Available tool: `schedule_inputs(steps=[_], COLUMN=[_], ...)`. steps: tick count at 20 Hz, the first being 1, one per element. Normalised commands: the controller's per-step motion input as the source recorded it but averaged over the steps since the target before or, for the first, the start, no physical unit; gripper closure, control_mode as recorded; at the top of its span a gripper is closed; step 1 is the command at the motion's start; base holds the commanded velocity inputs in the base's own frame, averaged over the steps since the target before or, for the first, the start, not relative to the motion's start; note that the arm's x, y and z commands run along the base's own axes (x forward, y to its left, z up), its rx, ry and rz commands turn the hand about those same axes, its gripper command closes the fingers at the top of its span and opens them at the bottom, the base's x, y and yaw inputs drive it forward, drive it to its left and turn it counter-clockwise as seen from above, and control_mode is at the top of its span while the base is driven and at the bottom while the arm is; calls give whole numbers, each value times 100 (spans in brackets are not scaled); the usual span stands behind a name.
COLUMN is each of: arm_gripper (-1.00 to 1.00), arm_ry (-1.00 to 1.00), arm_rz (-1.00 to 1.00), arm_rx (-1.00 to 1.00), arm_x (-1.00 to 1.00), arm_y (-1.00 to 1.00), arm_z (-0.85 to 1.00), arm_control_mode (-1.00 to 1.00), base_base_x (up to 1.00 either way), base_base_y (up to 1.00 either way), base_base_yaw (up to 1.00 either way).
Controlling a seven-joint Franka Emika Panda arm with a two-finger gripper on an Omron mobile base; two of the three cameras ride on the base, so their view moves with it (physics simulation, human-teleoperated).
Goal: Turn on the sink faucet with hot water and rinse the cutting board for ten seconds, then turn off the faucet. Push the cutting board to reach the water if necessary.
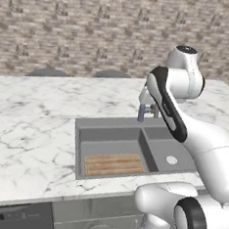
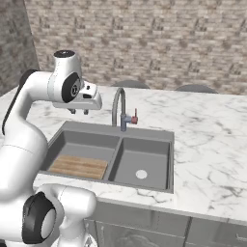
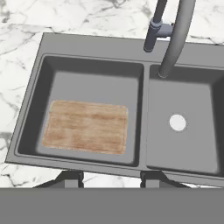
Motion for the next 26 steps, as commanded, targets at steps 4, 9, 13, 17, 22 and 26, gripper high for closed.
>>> schedule_inputs(steps=[4,9,13,17,22,26], arm_gripper=[-100,-100,-100,-100,-100,-100], arm_ry=[0,0,0,-7,-10,-3], arm_rz=[0,0,0,0,0,0], arm_rx=[0,0,4,1,0,0], arm_x=[0,-3,-19,4,38,54], arm_y=[0,-28,-74,-59,-27,-2], arm_z=[0,-2,-11,-3,-1,-2], arm_control_mode=[-100,-100,-100,-100,-100,-100], base_base_x=[0,0,0,0,0,0], base_base_y=[0,0,0,0,0,0], base_base_yaw=[0,0,0,0,0,0])
